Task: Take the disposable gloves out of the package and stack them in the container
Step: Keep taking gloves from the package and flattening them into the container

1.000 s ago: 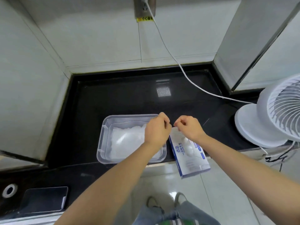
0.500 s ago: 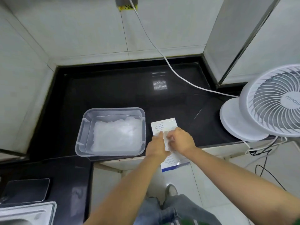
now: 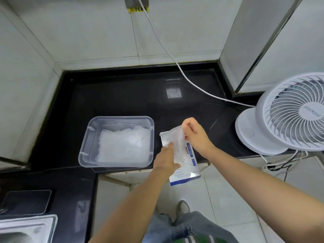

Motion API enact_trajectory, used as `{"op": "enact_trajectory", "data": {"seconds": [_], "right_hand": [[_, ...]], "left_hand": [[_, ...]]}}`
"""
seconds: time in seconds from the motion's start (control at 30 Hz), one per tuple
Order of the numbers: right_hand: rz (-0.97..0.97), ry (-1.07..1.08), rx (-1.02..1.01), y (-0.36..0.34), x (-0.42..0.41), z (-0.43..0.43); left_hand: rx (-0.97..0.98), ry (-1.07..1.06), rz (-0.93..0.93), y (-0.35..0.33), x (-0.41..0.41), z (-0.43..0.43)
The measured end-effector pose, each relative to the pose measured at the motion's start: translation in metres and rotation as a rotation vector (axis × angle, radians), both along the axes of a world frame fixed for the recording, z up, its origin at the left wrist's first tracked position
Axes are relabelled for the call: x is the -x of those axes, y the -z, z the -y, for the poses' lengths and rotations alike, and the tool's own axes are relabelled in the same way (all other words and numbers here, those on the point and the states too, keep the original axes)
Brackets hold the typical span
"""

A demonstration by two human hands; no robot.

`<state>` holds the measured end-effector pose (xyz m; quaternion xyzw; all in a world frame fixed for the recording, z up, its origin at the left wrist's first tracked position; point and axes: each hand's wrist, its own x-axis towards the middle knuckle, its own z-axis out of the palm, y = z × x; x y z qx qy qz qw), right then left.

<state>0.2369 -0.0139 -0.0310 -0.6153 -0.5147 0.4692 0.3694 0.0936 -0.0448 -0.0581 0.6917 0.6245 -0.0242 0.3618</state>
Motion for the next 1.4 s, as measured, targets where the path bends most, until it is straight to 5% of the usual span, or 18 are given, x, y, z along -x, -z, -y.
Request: {"op": "enact_trajectory", "data": {"seconds": [0.17, 0.3, 0.47, 0.63, 0.87, 1.0, 1.13, 1.2, 1.4], "right_hand": [[-0.273, 0.311, 0.049, -0.014, -0.009, -0.008], [-0.344, 0.243, 0.168, -0.017, -0.020, -0.007], [-0.524, 0.261, 0.310, -0.025, -0.013, 0.002], [-0.497, 0.192, 0.297, -0.036, 0.001, 0.006], [-0.230, 0.035, 0.471, -0.038, 0.030, 0.002], [-0.397, -0.089, 0.423, -0.043, 0.048, -0.002], [-0.239, -0.255, 0.298, -0.045, 0.068, -0.010], [-0.052, -0.247, 0.254, -0.047, 0.079, -0.012], [-0.085, 0.075, 0.277, -0.038, 0.108, -0.029]], "left_hand": [[0.015, 0.038, -0.011, -0.001, 0.002, 0.000], [-0.030, -0.019, 0.093, -0.014, -0.002, -0.006], [0.101, -0.511, 0.641, -0.048, -0.010, -0.021], [0.303, -0.854, 0.978, -0.074, 0.001, -0.049], [0.124, -0.774, 0.877, -0.073, 0.054, -0.060], [-0.241, -0.608, 0.334, -0.069, 0.086, -0.060], [-0.297, -0.559, 0.233, -0.068, 0.115, -0.058], [-0.290, -0.532, 0.218, -0.067, 0.127, -0.057], [-0.347, -0.509, 0.184, -0.046, 0.187, -0.054]]}}
